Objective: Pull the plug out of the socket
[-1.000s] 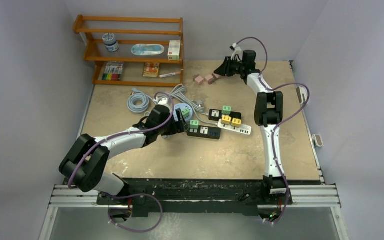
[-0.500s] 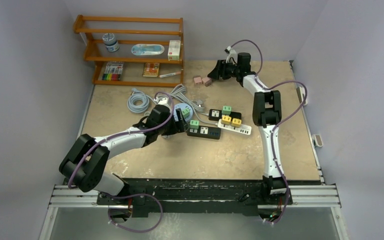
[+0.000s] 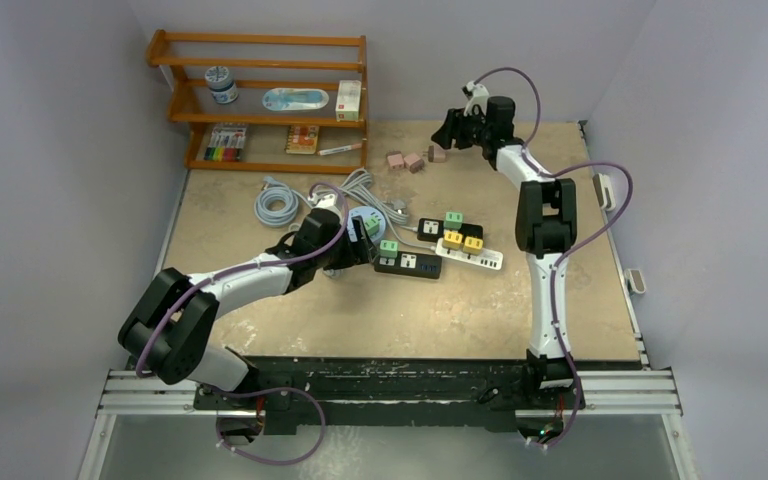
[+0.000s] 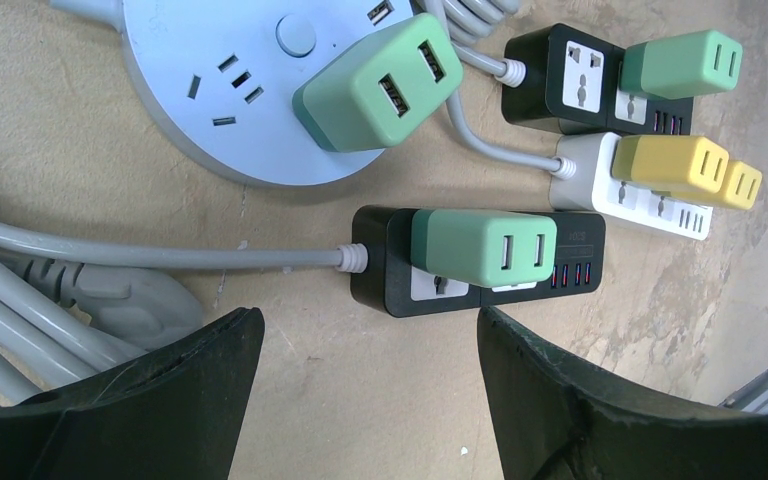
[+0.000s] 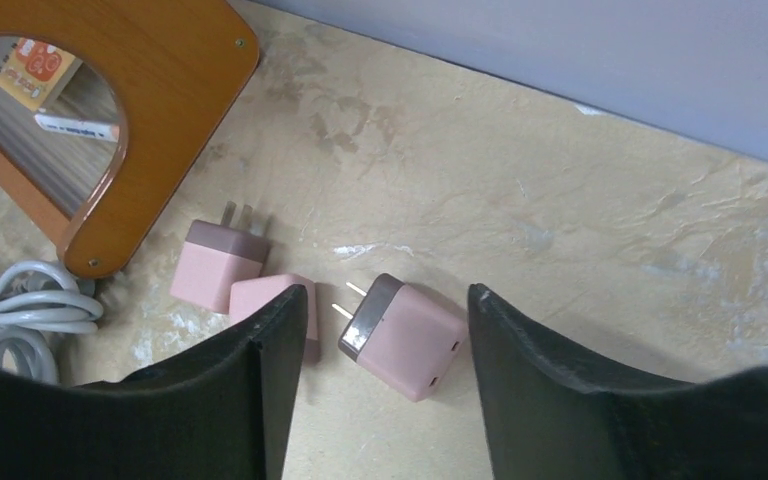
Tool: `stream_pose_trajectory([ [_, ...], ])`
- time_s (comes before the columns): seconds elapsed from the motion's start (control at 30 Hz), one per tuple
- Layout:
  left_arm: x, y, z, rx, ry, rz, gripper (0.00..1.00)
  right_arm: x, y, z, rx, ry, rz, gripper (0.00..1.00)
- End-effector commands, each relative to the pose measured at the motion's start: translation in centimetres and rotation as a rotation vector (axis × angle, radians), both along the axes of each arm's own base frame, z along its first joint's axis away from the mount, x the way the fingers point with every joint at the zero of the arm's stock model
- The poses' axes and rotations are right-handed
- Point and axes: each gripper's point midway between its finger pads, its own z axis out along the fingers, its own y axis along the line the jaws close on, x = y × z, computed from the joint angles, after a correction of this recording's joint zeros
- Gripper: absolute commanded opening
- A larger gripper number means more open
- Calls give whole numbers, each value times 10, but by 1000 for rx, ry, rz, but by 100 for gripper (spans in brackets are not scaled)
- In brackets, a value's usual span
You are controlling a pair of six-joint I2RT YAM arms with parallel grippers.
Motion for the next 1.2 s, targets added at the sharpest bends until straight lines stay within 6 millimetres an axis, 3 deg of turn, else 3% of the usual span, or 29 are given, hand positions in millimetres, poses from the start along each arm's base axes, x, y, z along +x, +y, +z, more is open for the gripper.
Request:
stream_pose_trajectory([
  [0.0, 14, -2, 21, -24, -67, 12, 78, -1, -2, 0, -24, -4, -8, 56],
  [0.37, 14, -4, 17, -31, -54, 12, 78, -22, 18, -32, 29, 94, 0, 37],
  [0.57, 13, -3, 15, -32, -49, 17, 78, -41, 42, -32, 83, 140, 22, 33],
  [0.73, 12, -4, 17, -40, -51, 17, 78, -59, 53, -1, 160, 99, 47, 36],
  [1.0, 10, -2, 21, -45, -61, 16, 78, -43, 11, 84, 199, -126, 4, 41],
  [1.07, 10, -1, 22, -47, -65, 19, 78, -37, 1, 88, 200, -128, -17, 41],
  [1.17, 9, 0, 22, -46, -67, 22, 78, -22, -11, 74, 165, -88, -59, 41],
])
